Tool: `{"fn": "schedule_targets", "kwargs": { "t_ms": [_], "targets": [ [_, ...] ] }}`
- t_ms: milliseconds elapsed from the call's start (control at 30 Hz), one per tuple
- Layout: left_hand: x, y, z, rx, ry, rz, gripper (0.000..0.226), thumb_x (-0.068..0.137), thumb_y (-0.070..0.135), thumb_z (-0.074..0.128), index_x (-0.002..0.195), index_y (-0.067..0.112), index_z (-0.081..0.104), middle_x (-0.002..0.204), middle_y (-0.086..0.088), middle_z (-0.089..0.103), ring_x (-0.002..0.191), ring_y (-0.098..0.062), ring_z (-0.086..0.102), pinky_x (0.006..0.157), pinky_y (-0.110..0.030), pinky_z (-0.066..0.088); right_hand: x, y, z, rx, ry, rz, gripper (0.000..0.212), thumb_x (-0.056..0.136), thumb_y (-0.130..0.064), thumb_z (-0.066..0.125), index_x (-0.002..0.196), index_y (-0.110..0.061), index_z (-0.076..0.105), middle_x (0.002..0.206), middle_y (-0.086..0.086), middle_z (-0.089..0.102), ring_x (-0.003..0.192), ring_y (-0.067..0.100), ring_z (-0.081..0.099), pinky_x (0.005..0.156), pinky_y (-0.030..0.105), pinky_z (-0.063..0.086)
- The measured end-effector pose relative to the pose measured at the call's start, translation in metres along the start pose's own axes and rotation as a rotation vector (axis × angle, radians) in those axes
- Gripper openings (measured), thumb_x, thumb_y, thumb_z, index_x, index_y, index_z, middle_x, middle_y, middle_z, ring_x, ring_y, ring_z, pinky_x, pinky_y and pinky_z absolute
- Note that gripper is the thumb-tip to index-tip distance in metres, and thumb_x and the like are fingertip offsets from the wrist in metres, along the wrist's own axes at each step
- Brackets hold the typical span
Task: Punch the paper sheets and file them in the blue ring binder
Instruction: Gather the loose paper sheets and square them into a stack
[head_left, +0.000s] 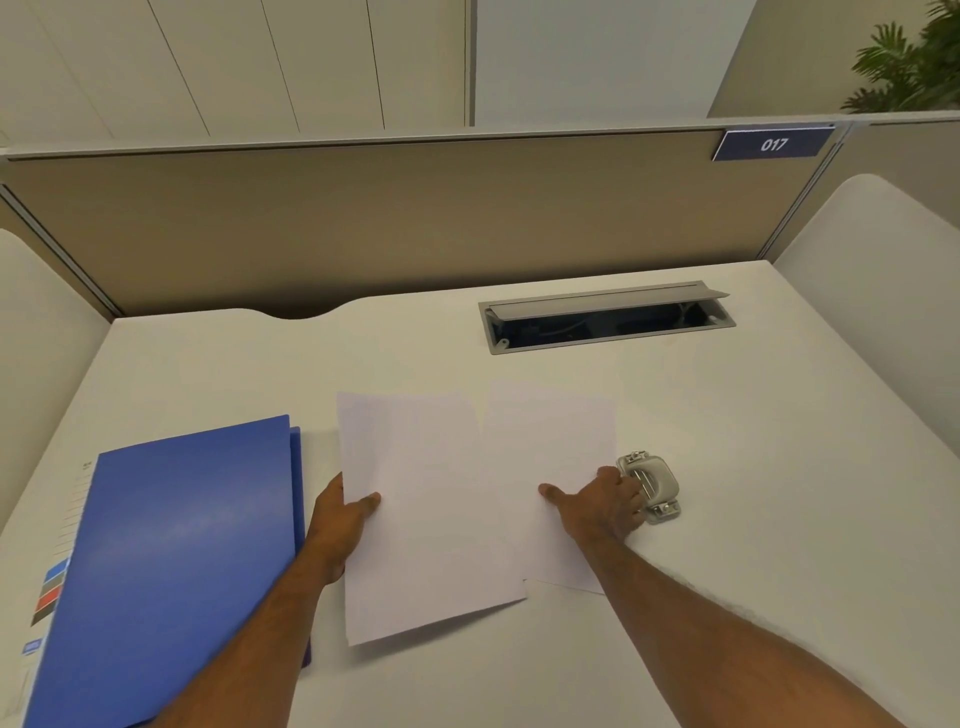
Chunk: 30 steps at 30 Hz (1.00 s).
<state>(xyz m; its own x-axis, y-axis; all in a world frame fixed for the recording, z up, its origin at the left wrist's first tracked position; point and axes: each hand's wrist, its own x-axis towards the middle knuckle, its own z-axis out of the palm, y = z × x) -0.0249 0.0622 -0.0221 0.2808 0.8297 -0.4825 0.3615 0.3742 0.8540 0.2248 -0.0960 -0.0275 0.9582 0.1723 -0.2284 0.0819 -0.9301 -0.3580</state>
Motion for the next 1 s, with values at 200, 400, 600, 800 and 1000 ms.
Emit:
{"fn": "schedule_targets", "kwargs": {
  "t_ms": [200, 400, 600, 800, 1000],
  "targets": [
    [0.000, -0.001, 0.000, 0.020, -0.001, 0.008, 0.047, 0.094, 0.014, 0.056, 0.138, 0.013, 0.041, 0.134, -0.011, 0.054, 0.116, -0.031, 0.054, 0.100, -0.047, 0.045, -0.008, 0.010, -0.002, 0.016, 0.037, 0.193, 0.109, 0.047, -0.066, 0.082, 0.125, -0.001, 0.042, 0.130, 0.018, 0.044, 0.120, 0.035, 0.044, 0.094, 0.044, 0.040],
    [0.000, -0.005, 0.000, 0.041, 0.005, 0.004, 0.046, 0.095, 0.014, 0.055, 0.138, 0.012, 0.041, 0.133, -0.012, 0.054, 0.116, -0.032, 0.053, 0.098, -0.046, 0.045, -0.002, 0.000, -0.007, 0.044, -0.040, 0.236, 0.102, 0.049, -0.058, 0.086, 0.126, -0.005, 0.046, 0.132, 0.018, 0.047, 0.122, 0.034, 0.045, 0.096, 0.044, 0.039],
    [0.000, -0.008, -0.002, 0.038, 0.006, -0.004, 0.046, 0.094, 0.014, 0.056, 0.138, 0.013, 0.042, 0.133, -0.012, 0.055, 0.116, -0.032, 0.054, 0.098, -0.046, 0.046, 0.003, -0.002, -0.026, 0.315, -0.115, -0.040, 0.056, 0.078, -0.021, 0.075, 0.125, -0.011, 0.045, 0.119, 0.016, 0.064, 0.110, 0.034, 0.062, 0.088, 0.038, 0.046],
    [0.001, -0.007, -0.001, 0.031, 0.004, -0.010, 0.046, 0.095, 0.014, 0.054, 0.139, 0.013, 0.041, 0.134, -0.012, 0.054, 0.117, -0.033, 0.053, 0.100, -0.048, 0.045, 0.029, -0.027, -0.078, 0.327, 0.013, -0.344, 0.027, 0.089, -0.014, 0.059, 0.116, -0.014, 0.064, 0.109, 0.012, 0.071, 0.100, 0.032, 0.066, 0.088, 0.035, 0.049],
    [0.000, -0.008, 0.007, 0.032, 0.008, -0.012, 0.045, 0.095, 0.014, 0.054, 0.139, 0.011, 0.041, 0.134, -0.012, 0.054, 0.119, -0.034, 0.053, 0.103, -0.049, 0.043, 0.050, -0.040, -0.124, 0.438, 0.119, -0.442, 0.023, 0.090, -0.014, 0.061, 0.111, -0.007, 0.067, 0.102, 0.010, 0.070, 0.086, 0.023, 0.062, 0.081, 0.029, 0.045]
  ]
}}
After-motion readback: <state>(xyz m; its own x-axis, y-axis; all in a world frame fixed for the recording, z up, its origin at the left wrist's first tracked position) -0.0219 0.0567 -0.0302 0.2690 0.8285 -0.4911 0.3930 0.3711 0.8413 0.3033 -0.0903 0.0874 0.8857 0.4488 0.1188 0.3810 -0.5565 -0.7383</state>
